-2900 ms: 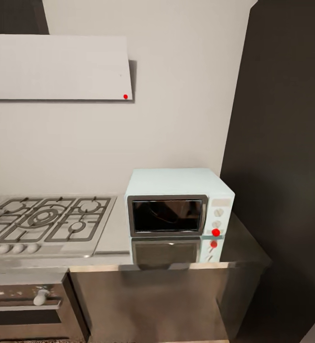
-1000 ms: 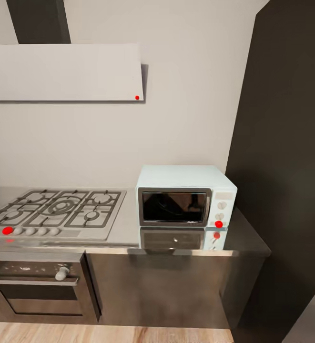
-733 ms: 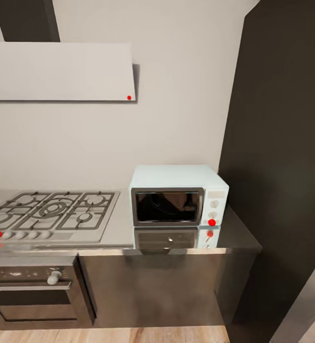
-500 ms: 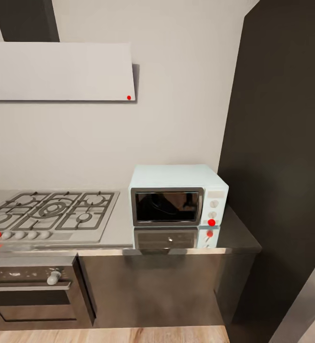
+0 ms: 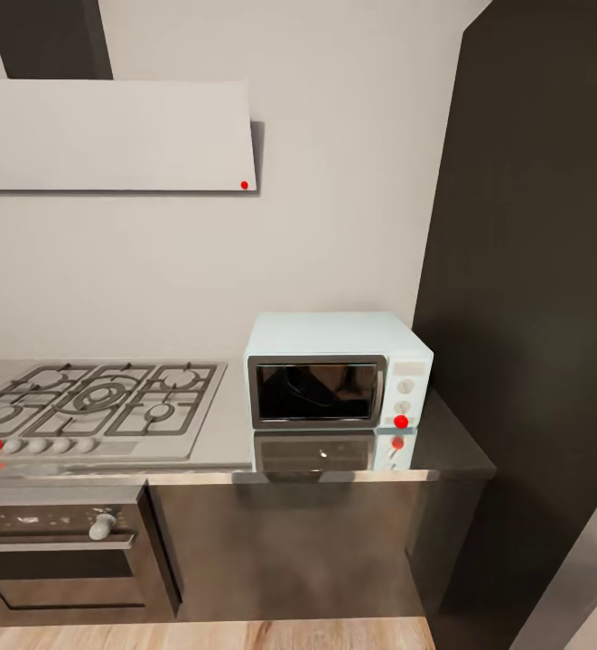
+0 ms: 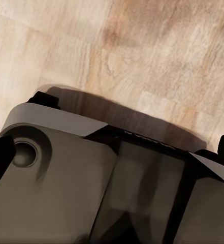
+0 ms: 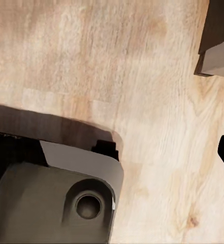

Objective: In the kitchen, take the popcorn bag from the countertop, put it into the microwave, and heat it until the popcorn is cooked so the cooked popcorn ends up inside the bag.

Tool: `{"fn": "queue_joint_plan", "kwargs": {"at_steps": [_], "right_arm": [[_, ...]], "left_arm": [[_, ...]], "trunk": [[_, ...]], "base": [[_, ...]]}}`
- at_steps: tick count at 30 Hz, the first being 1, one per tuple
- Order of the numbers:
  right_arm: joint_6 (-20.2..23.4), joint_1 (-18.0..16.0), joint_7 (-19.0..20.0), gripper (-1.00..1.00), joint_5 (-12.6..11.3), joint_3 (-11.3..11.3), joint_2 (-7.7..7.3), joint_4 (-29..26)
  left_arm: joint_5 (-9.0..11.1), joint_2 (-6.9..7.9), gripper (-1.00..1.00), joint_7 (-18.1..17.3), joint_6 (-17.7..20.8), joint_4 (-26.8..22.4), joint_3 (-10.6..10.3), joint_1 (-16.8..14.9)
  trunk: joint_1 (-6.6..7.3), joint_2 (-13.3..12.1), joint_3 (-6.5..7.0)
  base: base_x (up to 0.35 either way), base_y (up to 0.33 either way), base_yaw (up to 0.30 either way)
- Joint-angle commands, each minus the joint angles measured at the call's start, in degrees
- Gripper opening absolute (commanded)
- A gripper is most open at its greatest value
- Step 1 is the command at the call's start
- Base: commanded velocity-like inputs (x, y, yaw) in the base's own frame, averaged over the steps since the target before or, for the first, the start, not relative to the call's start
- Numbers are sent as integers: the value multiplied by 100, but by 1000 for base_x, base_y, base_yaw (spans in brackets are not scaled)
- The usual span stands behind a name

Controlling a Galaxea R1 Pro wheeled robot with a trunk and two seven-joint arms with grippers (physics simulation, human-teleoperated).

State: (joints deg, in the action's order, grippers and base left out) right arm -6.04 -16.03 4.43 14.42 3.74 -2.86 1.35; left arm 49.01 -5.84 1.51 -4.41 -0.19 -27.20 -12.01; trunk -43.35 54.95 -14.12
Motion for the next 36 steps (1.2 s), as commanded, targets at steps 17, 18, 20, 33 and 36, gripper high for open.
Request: {"fn": "queue_joint_plan", "kwargs": {"at_steps": [17,18,20,33,36], "right_arm": [[3458,-6,56,100,-26,51,410,-7203],[3584,-9,53,100,-26,53,410,-7519],[4042,-8,38,100,-27,54,409,-8397],[3116,-474,3,100,-729,377,429,-8097],[2046,-479,33,100,-976,495,402,-7357]], "left_arm": [[30,-10,100,51,-16,3,-49,-3],[30,-10,100,51,-16,4,-48,-3],[30,-6,100,51,-16,3,-48,-3],[31,-5,100,51,-16,1,-48,-3],[30,-5,100,51,-19,1,-48,-3]], "trunk": [[0,5,-7],[0,5,-7],[0,5,-7],[0,5,-7],[0,5,-7]], "base": [[0,0,0],[0,0,0],[0,0,0],[0,0,0],[0,0,0]]}}
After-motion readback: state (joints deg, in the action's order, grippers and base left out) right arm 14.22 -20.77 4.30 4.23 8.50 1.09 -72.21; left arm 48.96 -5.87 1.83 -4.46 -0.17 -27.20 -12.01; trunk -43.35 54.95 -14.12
